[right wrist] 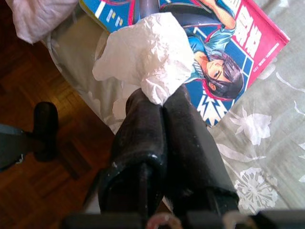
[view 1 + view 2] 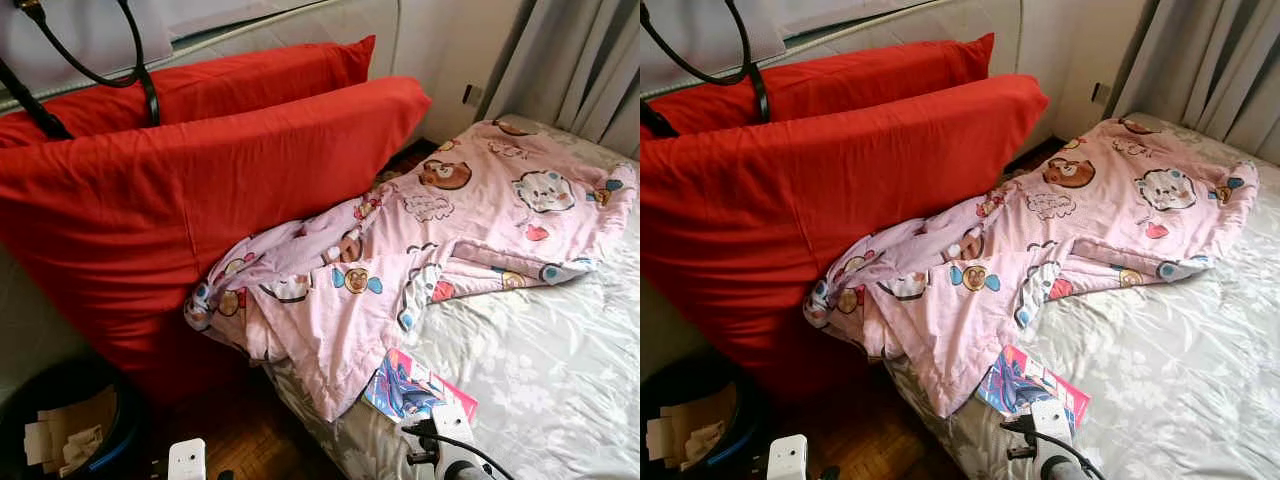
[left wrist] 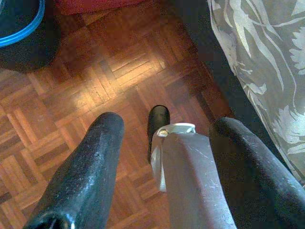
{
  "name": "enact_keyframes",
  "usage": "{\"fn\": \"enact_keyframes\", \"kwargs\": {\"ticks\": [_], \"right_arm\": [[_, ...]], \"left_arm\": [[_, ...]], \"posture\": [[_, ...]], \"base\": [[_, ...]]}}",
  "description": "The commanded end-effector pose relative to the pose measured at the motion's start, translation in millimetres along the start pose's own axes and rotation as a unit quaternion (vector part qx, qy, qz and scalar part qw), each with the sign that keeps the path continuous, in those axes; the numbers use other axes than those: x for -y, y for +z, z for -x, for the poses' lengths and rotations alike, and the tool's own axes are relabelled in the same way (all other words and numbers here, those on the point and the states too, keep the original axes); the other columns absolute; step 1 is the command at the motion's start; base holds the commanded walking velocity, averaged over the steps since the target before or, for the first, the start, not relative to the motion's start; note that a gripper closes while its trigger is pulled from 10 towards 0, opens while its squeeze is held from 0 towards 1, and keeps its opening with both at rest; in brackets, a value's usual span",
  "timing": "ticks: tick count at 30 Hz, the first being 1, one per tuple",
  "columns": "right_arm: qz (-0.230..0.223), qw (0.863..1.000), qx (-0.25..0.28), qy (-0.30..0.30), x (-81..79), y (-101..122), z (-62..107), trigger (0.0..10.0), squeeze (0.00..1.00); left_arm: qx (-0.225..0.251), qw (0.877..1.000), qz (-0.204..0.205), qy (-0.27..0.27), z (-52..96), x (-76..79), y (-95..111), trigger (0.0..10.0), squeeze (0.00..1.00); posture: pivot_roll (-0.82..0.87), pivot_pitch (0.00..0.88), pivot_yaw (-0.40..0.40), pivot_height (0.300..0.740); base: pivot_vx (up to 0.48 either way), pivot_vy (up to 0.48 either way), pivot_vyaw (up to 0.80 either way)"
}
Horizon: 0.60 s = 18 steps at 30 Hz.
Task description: Clean up the room
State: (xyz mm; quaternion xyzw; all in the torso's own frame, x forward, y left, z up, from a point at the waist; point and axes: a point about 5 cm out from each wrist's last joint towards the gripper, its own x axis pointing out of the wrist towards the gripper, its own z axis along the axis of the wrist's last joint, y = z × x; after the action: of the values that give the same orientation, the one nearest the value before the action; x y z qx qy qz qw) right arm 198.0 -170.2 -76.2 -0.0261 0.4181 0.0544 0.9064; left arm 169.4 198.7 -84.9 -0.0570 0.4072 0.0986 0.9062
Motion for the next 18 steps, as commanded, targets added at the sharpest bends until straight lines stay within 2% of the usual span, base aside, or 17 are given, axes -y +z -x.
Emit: {"fn": "enact_keyframes", "kwargs": {"ticks": [1,3,9,18], "right_arm": [[0.014,1.0,-0.006,0.01,-2.5,-0.2,-0.4,10.0,0.0],[0.015,1.0,-0.004,0.012,-2.9,0.3,-0.5,10.0,0.0],[0.017,1.0,-0.002,0.012,-3.0,0.8,-0.5,10.0,0.0],[0.015,1.0,-0.003,0.013,-2.5,0.5,-0.4,10.0,0.0]], "left_arm": [[-0.016,1.0,0.001,0.003,1.7,-3.7,-6.5,10.0,0.0],[-0.016,1.0,0.001,0.003,1.7,-4.1,-6.5,10.0,0.0],[-0.016,1.0,0.004,0.006,1.7,-4.9,-6.5,10.0,0.0],[-0.017,1.0,0.004,0.005,1.6,-3.9,-6.6,10.0,0.0]], "posture": [[-0.03,0.13,-0.023,0.74],[-0.02,0.131,-0.022,0.74],[-0.03,0.133,-0.021,0.74],[-0.02,0.125,-0.022,0.74]], "base": [[0.0,0.3,0.0],[0.0,0.302,0.27],[0.0,0.288,0.66],[0.0,0.277,0.0]]}}
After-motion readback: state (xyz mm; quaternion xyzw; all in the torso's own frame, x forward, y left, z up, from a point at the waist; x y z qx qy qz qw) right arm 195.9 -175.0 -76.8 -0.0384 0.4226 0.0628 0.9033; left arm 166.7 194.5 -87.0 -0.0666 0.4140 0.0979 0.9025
